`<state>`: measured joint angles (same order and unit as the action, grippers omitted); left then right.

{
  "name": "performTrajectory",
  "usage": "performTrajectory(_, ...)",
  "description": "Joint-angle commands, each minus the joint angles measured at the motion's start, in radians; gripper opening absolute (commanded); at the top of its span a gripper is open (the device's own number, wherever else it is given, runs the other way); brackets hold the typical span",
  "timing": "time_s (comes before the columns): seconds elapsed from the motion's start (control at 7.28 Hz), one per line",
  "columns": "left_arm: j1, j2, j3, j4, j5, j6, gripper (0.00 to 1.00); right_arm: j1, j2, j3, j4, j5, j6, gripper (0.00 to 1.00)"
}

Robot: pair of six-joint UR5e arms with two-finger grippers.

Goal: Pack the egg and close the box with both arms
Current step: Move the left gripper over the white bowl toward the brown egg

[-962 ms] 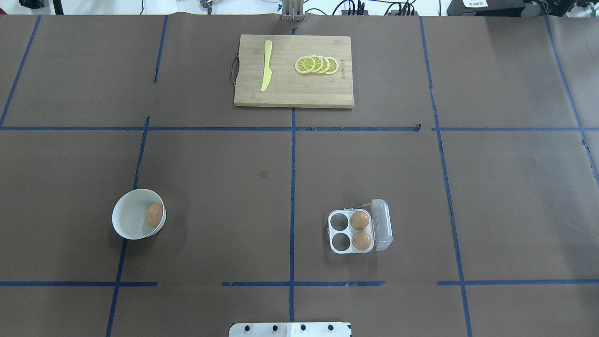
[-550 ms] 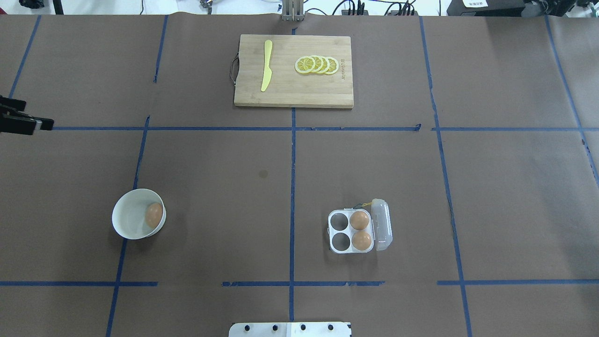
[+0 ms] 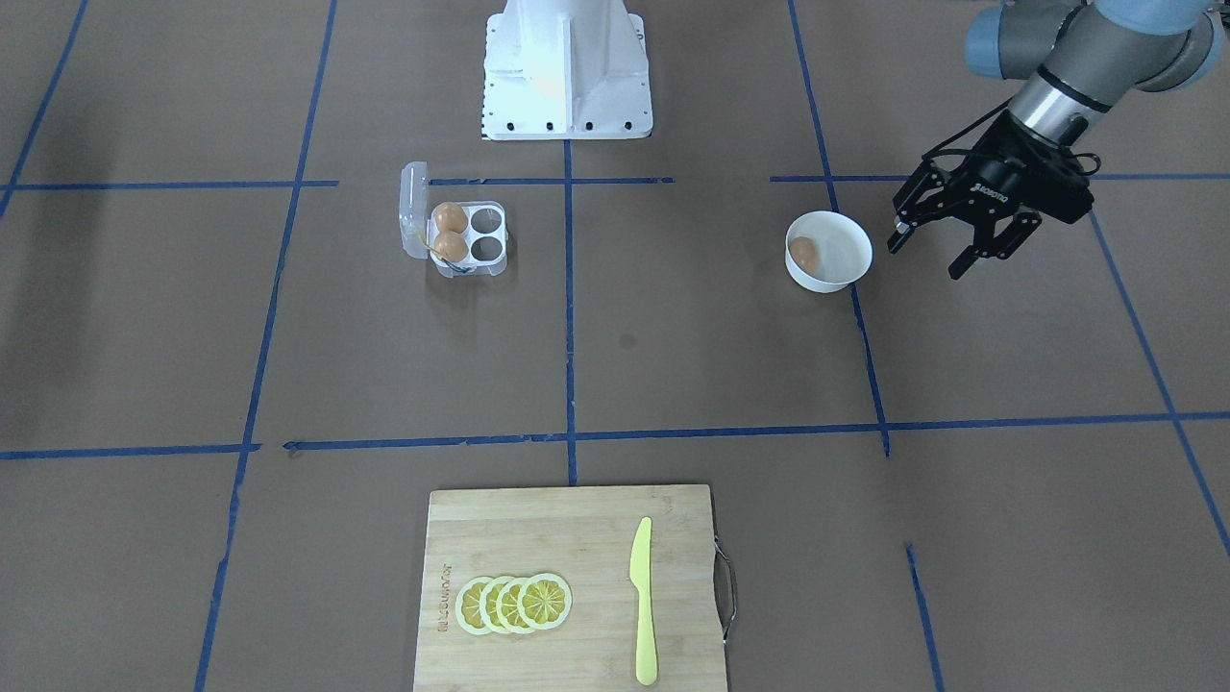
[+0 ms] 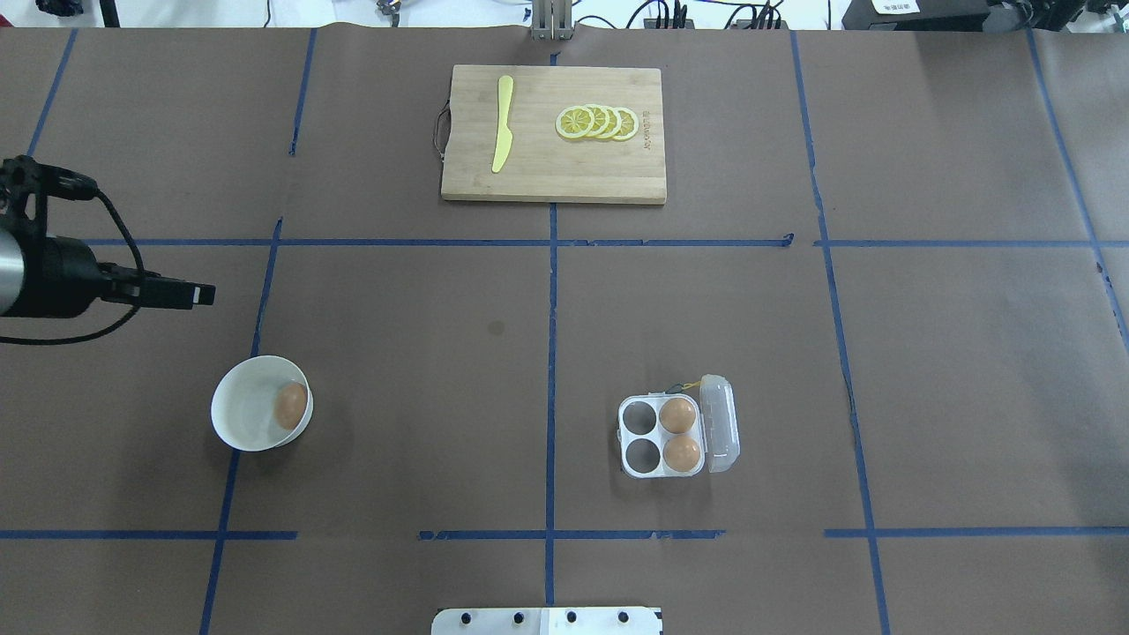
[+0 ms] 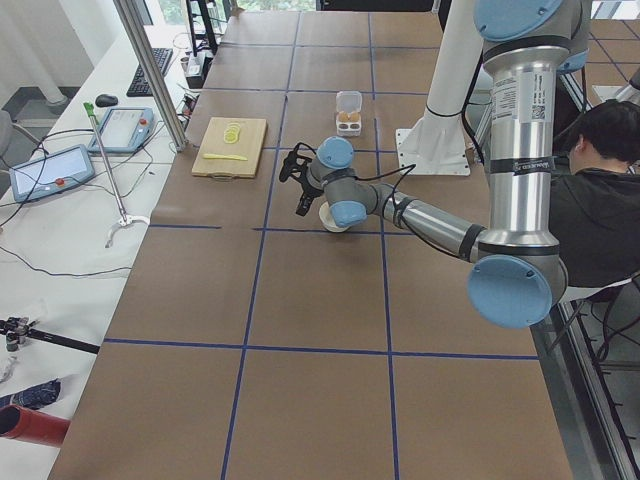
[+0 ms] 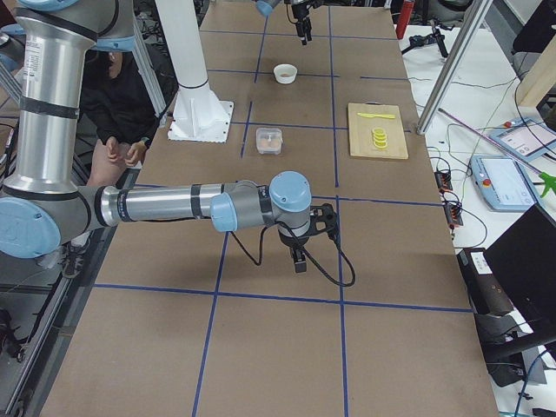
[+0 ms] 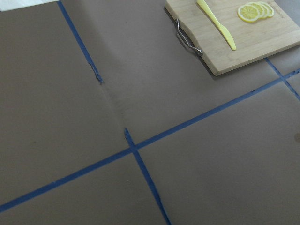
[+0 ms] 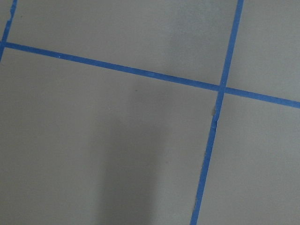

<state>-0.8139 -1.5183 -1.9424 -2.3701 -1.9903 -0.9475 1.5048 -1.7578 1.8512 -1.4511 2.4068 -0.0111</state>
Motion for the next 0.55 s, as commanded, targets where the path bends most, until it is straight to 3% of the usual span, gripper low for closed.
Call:
performTrajectory(0.0,0.129,-0.003,-0.026,0.061,0.121,-0.106,0.76,0.000,0.000,-0.006,0.000,0.000,-0.001,1.00)
performTrajectory(0.41,0.252,-0.006,-0.018,0.111,0.203,-0.199,0.71,0.000,-0.002,-0.009,0.000,0.002,-0.001,1.00)
